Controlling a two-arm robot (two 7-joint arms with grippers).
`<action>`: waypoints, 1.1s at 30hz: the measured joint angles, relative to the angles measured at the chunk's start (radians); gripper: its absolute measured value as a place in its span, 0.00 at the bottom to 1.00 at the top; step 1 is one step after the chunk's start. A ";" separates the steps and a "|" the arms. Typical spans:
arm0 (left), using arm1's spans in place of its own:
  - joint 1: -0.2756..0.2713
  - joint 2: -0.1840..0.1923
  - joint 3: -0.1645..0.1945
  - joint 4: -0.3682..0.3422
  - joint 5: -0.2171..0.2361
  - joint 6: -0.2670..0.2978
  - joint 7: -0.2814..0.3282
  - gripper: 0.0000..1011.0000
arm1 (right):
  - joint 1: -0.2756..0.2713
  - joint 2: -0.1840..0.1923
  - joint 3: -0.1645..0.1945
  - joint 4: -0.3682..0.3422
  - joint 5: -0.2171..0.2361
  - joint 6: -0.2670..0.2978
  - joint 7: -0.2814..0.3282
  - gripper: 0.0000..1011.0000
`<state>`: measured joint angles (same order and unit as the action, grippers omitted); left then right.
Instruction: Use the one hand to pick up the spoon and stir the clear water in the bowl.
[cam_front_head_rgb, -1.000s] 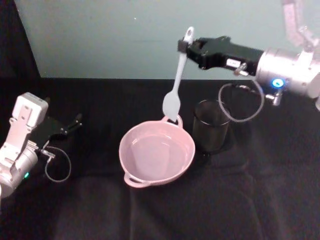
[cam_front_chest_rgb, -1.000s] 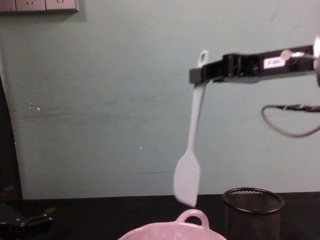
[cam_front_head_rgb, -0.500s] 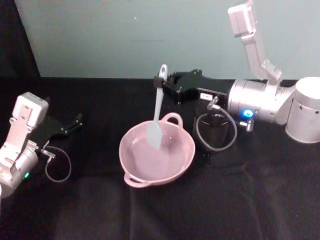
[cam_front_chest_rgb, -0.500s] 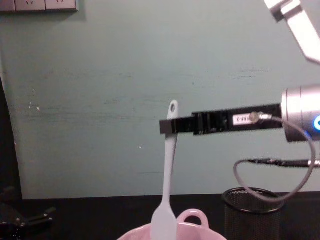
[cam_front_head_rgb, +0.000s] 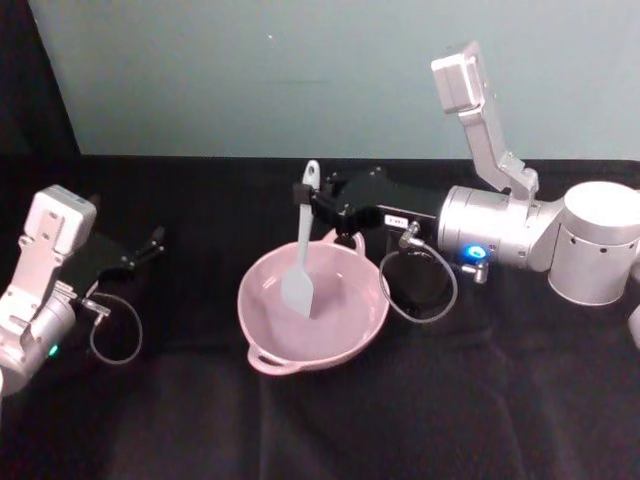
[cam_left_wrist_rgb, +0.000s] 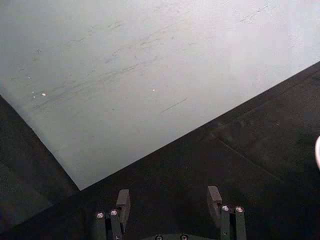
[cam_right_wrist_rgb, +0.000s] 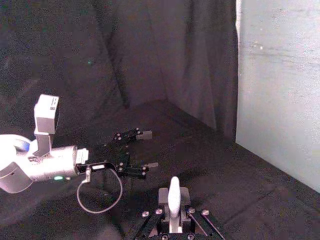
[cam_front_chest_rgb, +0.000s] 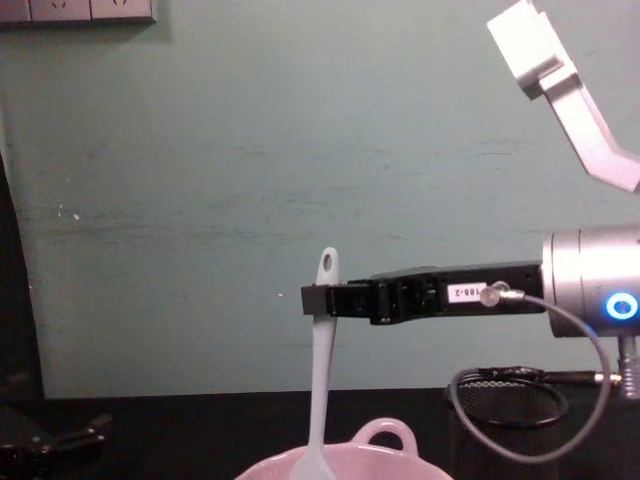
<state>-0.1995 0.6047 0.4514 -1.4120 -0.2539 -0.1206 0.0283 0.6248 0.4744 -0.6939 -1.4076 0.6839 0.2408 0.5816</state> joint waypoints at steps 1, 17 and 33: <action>0.000 0.000 0.000 0.000 0.000 0.000 0.000 1.00 | -0.002 -0.004 0.000 0.004 -0.003 -0.003 0.003 0.12; 0.000 0.000 0.000 0.000 0.000 0.000 0.000 1.00 | 0.005 -0.067 0.000 0.083 -0.045 -0.041 0.016 0.12; 0.000 0.000 0.000 0.000 0.000 0.000 0.000 1.00 | -0.013 -0.081 0.042 0.112 -0.148 -0.103 -0.071 0.12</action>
<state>-0.1995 0.6047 0.4514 -1.4120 -0.2539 -0.1205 0.0283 0.6121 0.3929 -0.6521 -1.2951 0.5363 0.1381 0.5109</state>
